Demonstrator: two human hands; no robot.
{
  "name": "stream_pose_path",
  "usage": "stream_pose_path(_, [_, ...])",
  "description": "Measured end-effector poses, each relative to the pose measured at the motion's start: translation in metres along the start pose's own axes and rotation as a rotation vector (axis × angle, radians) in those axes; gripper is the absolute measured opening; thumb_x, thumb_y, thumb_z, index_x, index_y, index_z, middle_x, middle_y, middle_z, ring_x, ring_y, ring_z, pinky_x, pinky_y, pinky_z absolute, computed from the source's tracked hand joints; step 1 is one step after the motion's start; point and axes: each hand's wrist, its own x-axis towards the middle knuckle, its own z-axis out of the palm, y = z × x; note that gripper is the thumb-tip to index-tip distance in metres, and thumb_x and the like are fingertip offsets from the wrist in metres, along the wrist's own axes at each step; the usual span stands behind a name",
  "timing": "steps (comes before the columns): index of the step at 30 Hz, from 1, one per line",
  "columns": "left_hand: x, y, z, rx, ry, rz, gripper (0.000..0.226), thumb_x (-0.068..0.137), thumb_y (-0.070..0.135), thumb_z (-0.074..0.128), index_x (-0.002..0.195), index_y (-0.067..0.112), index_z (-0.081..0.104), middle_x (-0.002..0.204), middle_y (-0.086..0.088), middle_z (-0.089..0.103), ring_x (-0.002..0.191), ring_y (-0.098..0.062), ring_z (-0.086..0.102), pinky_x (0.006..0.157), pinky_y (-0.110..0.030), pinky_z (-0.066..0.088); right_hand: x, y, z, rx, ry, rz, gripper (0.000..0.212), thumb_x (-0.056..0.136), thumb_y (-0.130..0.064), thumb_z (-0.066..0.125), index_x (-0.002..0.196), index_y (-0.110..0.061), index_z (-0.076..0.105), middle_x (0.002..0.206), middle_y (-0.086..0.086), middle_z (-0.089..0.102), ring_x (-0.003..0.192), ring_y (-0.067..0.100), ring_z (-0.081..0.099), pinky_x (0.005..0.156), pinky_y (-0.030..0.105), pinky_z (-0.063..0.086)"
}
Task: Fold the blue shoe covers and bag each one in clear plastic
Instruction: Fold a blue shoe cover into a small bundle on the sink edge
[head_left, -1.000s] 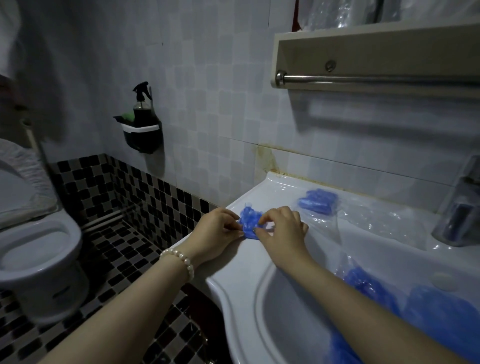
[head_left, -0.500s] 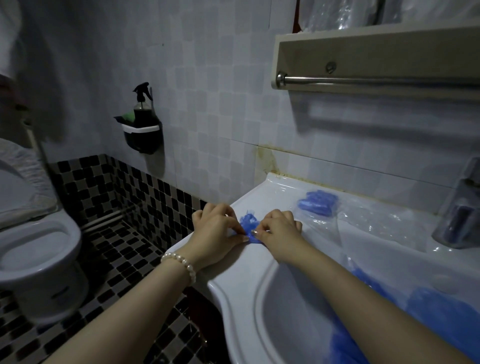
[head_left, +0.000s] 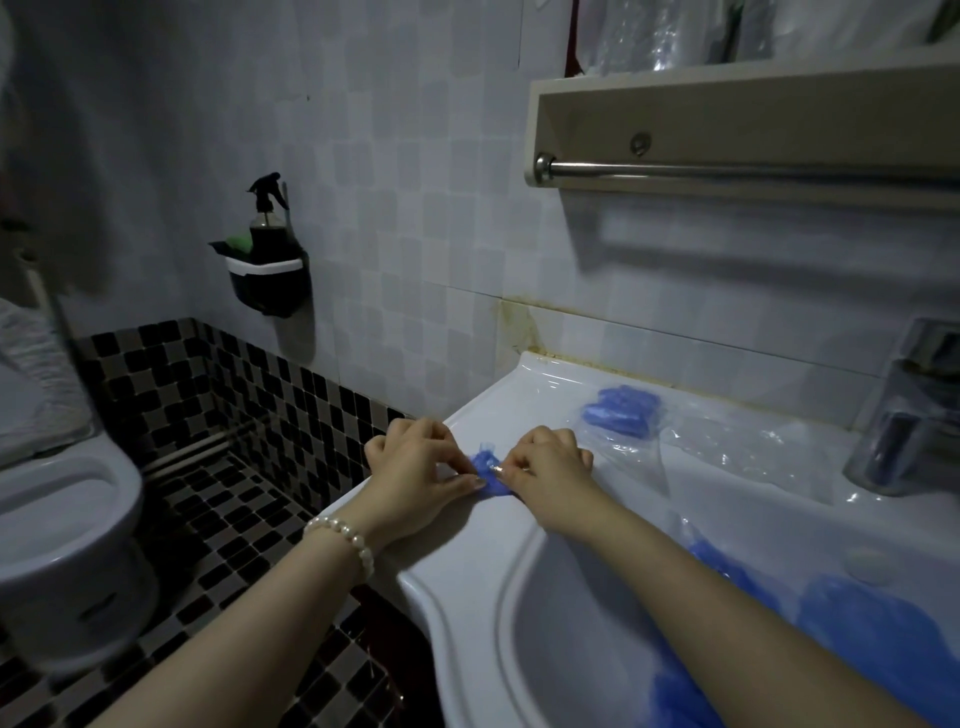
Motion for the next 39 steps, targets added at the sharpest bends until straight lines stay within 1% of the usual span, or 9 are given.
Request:
stream_pose_path(3, [0.002, 0.000, 0.004, 0.085, -0.034, 0.003, 0.023, 0.089, 0.048, 0.055, 0.093, 0.029, 0.068, 0.105, 0.011, 0.044, 0.108, -0.011, 0.030, 0.082, -0.029, 0.014, -0.009, 0.001, 0.004, -0.008, 0.155, 0.001, 0.016, 0.091, -0.038, 0.055, 0.092, -0.024, 0.063, 0.111, -0.002, 0.051, 0.110, 0.019, 0.039, 0.086, 0.031, 0.026])
stream_pose_path(6, [0.004, 0.000, 0.006, 0.122, -0.064, -0.029, 0.026, 0.093, 0.045, 0.049, 0.099, 0.028, 0.068, 0.104, 0.010, 0.042, 0.110, -0.013, 0.031, 0.084, -0.029, 0.015, -0.019, 0.005, 0.004, -0.102, 0.341, -0.221, 0.023, 0.080, -0.042, 0.059, 0.078, -0.021, 0.069, 0.091, -0.002, 0.056, 0.091, 0.019, 0.047, 0.073, 0.030, 0.023])
stream_pose_path(11, [0.006, 0.001, 0.003, -0.005, -0.003, -0.129, 0.012, 0.086, 0.045, 0.059, 0.083, 0.034, 0.064, 0.103, 0.009, 0.051, 0.109, -0.015, 0.039, 0.081, -0.031, 0.018, -0.016, 0.006, -0.005, -0.046, 0.177, -0.264, 0.025, 0.080, -0.043, 0.067, 0.091, -0.021, 0.074, 0.102, -0.004, 0.053, 0.105, 0.018, 0.042, 0.077, 0.027, 0.019])
stream_pose_path(14, [0.003, -0.002, 0.000, -0.146, 0.044, -0.102, 0.009, 0.080, 0.050, 0.066, 0.077, 0.043, 0.062, 0.106, 0.014, 0.052, 0.110, -0.010, 0.038, 0.080, -0.030, 0.016, -0.007, 0.005, -0.004, -0.064, 0.068, -0.165, 0.025, 0.093, -0.037, 0.054, 0.106, -0.021, 0.068, 0.114, -0.007, 0.045, 0.114, 0.013, 0.032, 0.090, 0.027, 0.022])
stream_pose_path(20, [0.006, 0.001, 0.004, 0.045, -0.030, -0.112, 0.024, 0.091, 0.048, 0.053, 0.088, 0.030, 0.069, 0.107, 0.011, 0.049, 0.113, -0.015, 0.033, 0.086, -0.031, 0.017, -0.002, 0.002, 0.000, 0.003, 0.043, 0.051, 0.020, 0.094, -0.037, 0.051, 0.099, -0.023, 0.065, 0.115, -0.002, 0.050, 0.114, 0.019, 0.037, 0.091, 0.030, 0.025])
stream_pose_path(24, [0.007, 0.002, 0.006, 0.104, -0.042, -0.134, 0.023, 0.091, 0.045, 0.052, 0.084, 0.028, 0.066, 0.105, 0.008, 0.048, 0.113, -0.017, 0.035, 0.085, -0.031, 0.018, -0.017, 0.000, 0.005, -0.086, 0.263, -0.207, 0.027, 0.085, -0.039, 0.051, 0.082, -0.022, 0.071, 0.095, -0.003, 0.056, 0.095, 0.021, 0.050, 0.080, 0.032, 0.027])
stream_pose_path(28, [0.004, 0.001, 0.007, 0.043, 0.083, -0.146, 0.015, 0.085, 0.049, 0.060, 0.087, 0.034, 0.057, 0.111, 0.009, 0.049, 0.113, -0.015, 0.035, 0.084, -0.030, 0.018, -0.019, 0.004, 0.002, -0.051, 0.136, -0.297, 0.046, 0.077, -0.056, 0.047, 0.080, -0.021, 0.077, 0.092, -0.003, 0.058, 0.095, 0.018, 0.048, 0.077, 0.032, 0.026])
stream_pose_path(32, [0.003, 0.000, 0.005, 0.051, 0.088, -0.010, 0.025, 0.082, 0.052, 0.062, 0.089, 0.029, 0.072, 0.105, 0.012, 0.056, 0.107, -0.011, 0.041, 0.082, -0.030, 0.018, -0.016, 0.001, 0.007, -0.047, 0.195, -0.269, 0.026, 0.080, -0.037, 0.061, 0.081, -0.015, 0.075, 0.092, 0.000, 0.059, 0.094, 0.025, 0.051, 0.077, 0.033, 0.028])
stream_pose_path(39, [0.002, -0.005, 0.016, 0.158, 0.109, 0.290, 0.028, 0.078, 0.050, 0.062, 0.077, 0.024, 0.071, 0.080, 0.009, 0.064, 0.084, -0.016, 0.057, 0.075, -0.032, 0.018, -0.018, -0.001, 0.000, 0.019, -0.001, 0.009, 0.027, 0.100, -0.029, 0.038, 0.107, -0.016, 0.061, 0.120, 0.003, 0.049, 0.115, 0.022, 0.036, 0.093, 0.032, 0.025])
